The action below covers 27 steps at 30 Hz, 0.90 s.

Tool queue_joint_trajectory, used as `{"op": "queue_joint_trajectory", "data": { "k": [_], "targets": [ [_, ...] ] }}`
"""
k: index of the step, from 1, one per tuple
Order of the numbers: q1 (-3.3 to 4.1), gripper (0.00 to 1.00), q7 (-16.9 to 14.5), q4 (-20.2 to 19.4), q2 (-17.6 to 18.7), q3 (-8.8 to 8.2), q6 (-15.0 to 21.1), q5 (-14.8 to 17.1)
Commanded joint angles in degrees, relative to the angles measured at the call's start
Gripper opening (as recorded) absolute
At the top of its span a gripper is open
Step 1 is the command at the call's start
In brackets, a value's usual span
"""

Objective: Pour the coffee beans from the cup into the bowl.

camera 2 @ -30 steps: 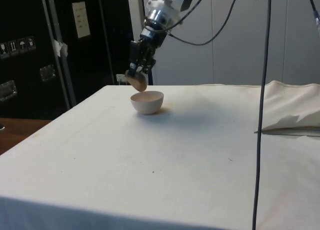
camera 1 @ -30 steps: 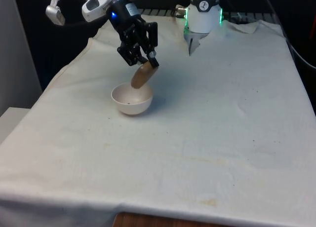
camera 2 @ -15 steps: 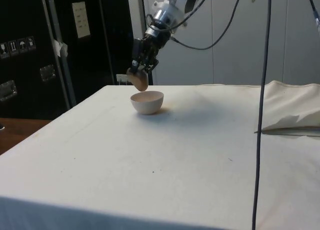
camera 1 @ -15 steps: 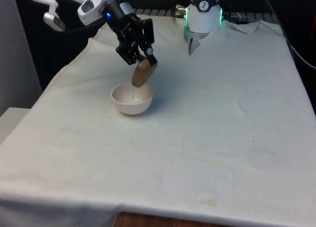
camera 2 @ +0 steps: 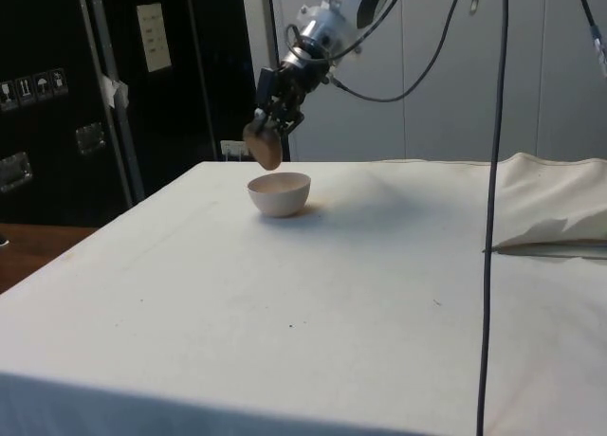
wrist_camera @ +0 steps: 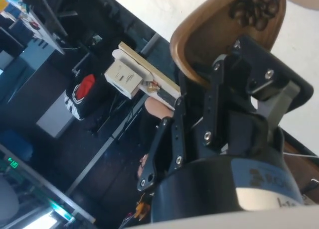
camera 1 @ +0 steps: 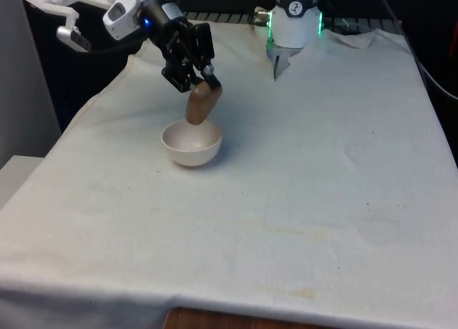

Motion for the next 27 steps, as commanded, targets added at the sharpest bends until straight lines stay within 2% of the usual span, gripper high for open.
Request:
{"op": "queue_joint_trajectory", "data": {
  "k": [1,2,3,4,5,11,12,13,17,20,21,22,27],
  "targets": [
    [-0.46,0.02,-0.17,0.23,0.23,-0.11,-1.03,0.4],
    [-0.52,0.02,-0.29,0.23,0.29,-0.34,-1.49,0.52],
    [-0.06,0.02,-0.17,0.0,0.06,-0.4,-0.74,0.17],
    [-0.57,0.02,-0.46,0.23,0.29,-0.52,-1.95,0.74],
    [-0.63,0.02,-0.63,0.17,0.29,-0.69,-2.52,1.03],
    [-0.63,0.02,-2.06,0.29,1.03,-2.01,-6.07,3.9],
    [-0.23,0.02,-2.06,0.0,0.8,-2.23,-5.39,3.44],
    [-0.69,0.02,-2.29,0.29,1.09,-2.12,-6.47,4.3],
    [-0.86,0.02,-3.21,0.52,1.83,-2.86,-8.94,6.3],
    [-0.86,0.02,-3.78,0.63,2.41,-3.44,-10.6,7.51],
    [-0.4,0.02,-3.84,0.34,2.18,-3.78,-10.08,7.16],
    [-0.8,0.02,-4.01,0.69,2.69,-3.9,-11.57,8.14],
    [-0.8,0.02,-4.41,0.8,3.15,-4.81,-13.75,9.17]
  ]
}}
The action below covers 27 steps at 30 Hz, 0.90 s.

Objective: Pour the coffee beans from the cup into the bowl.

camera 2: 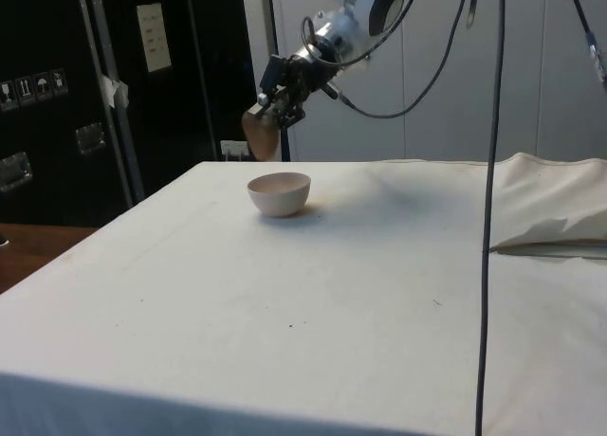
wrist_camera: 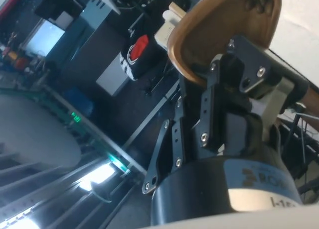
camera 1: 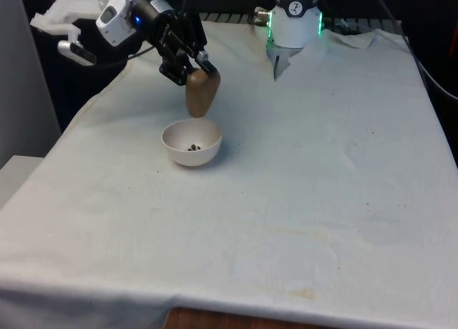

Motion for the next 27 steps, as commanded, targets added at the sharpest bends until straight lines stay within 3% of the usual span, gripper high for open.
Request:
{"op": "queue_joint_trajectory", "data": {
  "k": [1,3,4,6,19,27],
  "targets": [
    [-0.34,0.02,0.17,0.29,0.23,0.11,-0.69,0.34],
    [0.0,0.02,0.0,0.0,0.06,-0.17,-0.46,0.11],
    [-0.34,0.02,0.17,0.34,0.4,-0.17,-1.43,0.63],
    [-0.34,0.02,0.17,0.4,0.57,-0.52,-2.06,0.86],
    [0.06,0.02,-0.29,0.17,0.63,-1.09,-2.46,1.03],
    [-0.46,0.02,-1.15,0.17,2.41,-1.2,-5.9,4.53]
  ]
}}
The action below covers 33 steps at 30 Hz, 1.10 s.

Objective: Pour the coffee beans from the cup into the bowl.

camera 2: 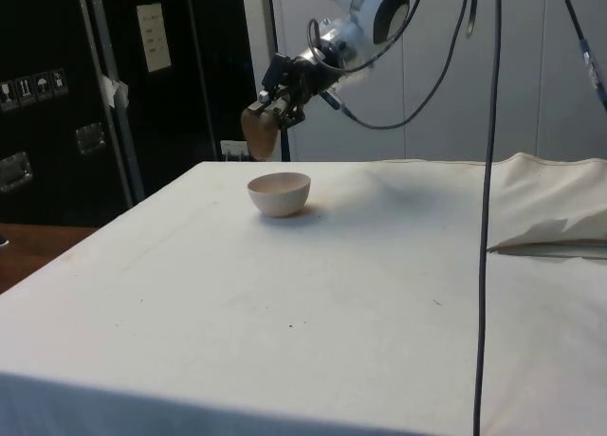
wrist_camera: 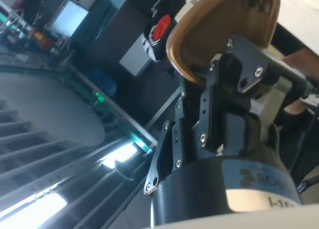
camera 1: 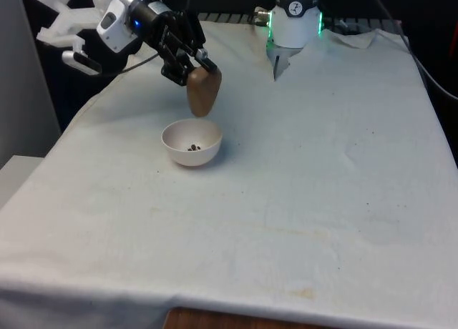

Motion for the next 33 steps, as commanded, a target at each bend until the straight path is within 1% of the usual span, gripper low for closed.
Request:
{"op": "queue_joint_trajectory", "data": {
  "k": [1,2,3,4,5,7,9,10,11,13,17,18,19,20,24,25,26,28,32,33],
  "targets": [
    [-0.4,0.02,0.06,0.0,0.29,0.23,-0.86,0.69],
    [0.0,0.02,-0.11,0.0,0.23,-0.11,-0.52,0.34],
    [-0.4,0.02,0.0,0.06,0.52,0.11,-1.26,1.03],
    [-0.34,0.02,-0.06,0.06,0.69,0.0,-1.66,1.38],
    [-0.4,0.02,-0.11,0.11,1.15,-0.23,-2.64,2.12],
    [-0.46,0.02,-0.17,0.11,1.38,-0.29,-3.09,2.52],
    [-0.52,0.02,-0.06,0.17,1.89,-0.57,-4.41,3.38],
    [-0.06,0.02,-0.34,0.0,1.78,-0.97,-4.13,3.32],
    [-0.52,0.02,0.0,0.23,2.12,-0.74,-4.87,3.72],
    [-0.52,0.02,0.23,0.29,2.58,-1.2,-6.25,4.47],
    [-0.57,0.02,0.63,0.46,3.15,-1.95,-7.91,5.16],
    [-0.11,0.02,-0.06,0.06,2.86,-2.12,-7.28,4.93],
    [-0.52,0.02,0.8,0.57,3.32,-2.29,-8.42,5.33],
    [-0.46,0.02,0.92,0.69,3.44,-2.58,-8.71,5.33],
    [-0.34,0.02,1.38,1.03,3.61,-3.32,-9.0,5.16],
    [-0.11,0.02,0.69,0.63,3.44,-3.32,-8.77,5.39],
    [-0.29,0.02,1.49,1.15,3.61,-3.44,-9.05,5.1],
    [-0.29,0.02,1.78,1.32,3.61,-3.78,-9.11,4.98],
    [-0.23,0.02,2.18,1.49,3.61,-4.3,-9.05,4.81],
    [-0.11,0.02,1.6,1.15,3.44,-4.3,-8.77,5.33]
  ]
}}
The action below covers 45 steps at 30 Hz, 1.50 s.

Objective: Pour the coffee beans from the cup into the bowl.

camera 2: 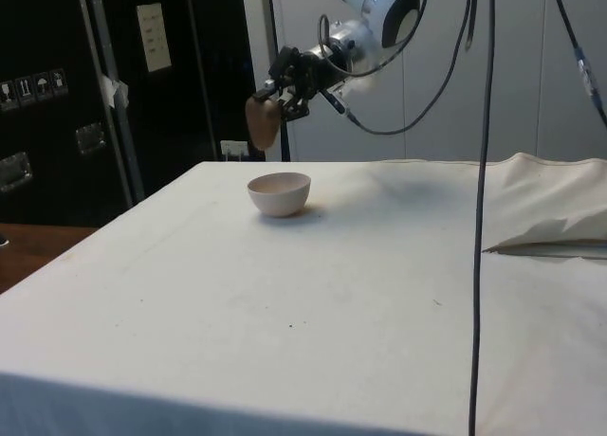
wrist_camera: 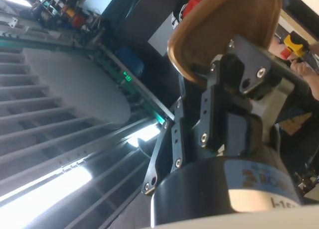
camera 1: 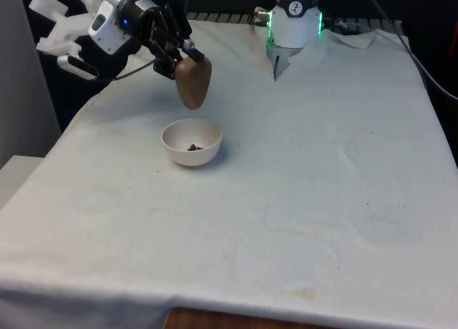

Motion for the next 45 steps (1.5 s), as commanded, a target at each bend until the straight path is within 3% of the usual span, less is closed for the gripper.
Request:
{"op": "queue_joint_trajectory", "data": {
  "k": [1,6,8,15,16,17,24,25,26,34,35,36,42,43,44,45],
  "targets": [
    [-0.06,0.02,0.86,0.46,0.11,-0.23,-0.17,-0.63],
    [0.34,0.02,1.72,0.63,-0.06,-0.74,0.23,-1.26],
    [0.11,0.02,1.15,0.57,0.0,-0.63,0.0,-0.92],
    [0.97,0.02,2.92,0.86,-0.29,-1.03,1.03,-3.5],
    [0.46,0.02,2.06,0.86,-0.06,-0.69,0.34,-2.75],
    [1.03,0.02,2.98,0.86,-0.29,-1.03,1.09,-3.84],
    [1.55,0.02,3.15,1.2,-0.4,-1.15,1.26,-6.36],
    [0.92,0.02,2.41,1.26,-0.11,-0.69,0.52,-5.61],
    [1.55,0.02,3.09,1.32,-0.4,-1.15,1.26,-6.65],
    [1.6,0.02,2.81,2.29,-0.57,-1.26,1.2,-9.63],
    [1.09,0.02,2.35,2.35,-0.23,-0.8,0.52,-8.94],
    [1.66,0.02,2.75,2.41,-0.63,-1.26,1.15,-9.91],
    [1.66,0.02,2.46,3.32,-0.97,-1.43,1.03,-11.86],
    [1.2,0.02,2.06,3.32,-0.69,-1.09,0.52,-11.29],
    [1.72,0.02,2.41,3.44,-1.03,-1.43,1.03,-12.09],
    [1.72,0.02,2.35,3.55,-1.09,-1.43,1.03,-12.38]
  ]
}}
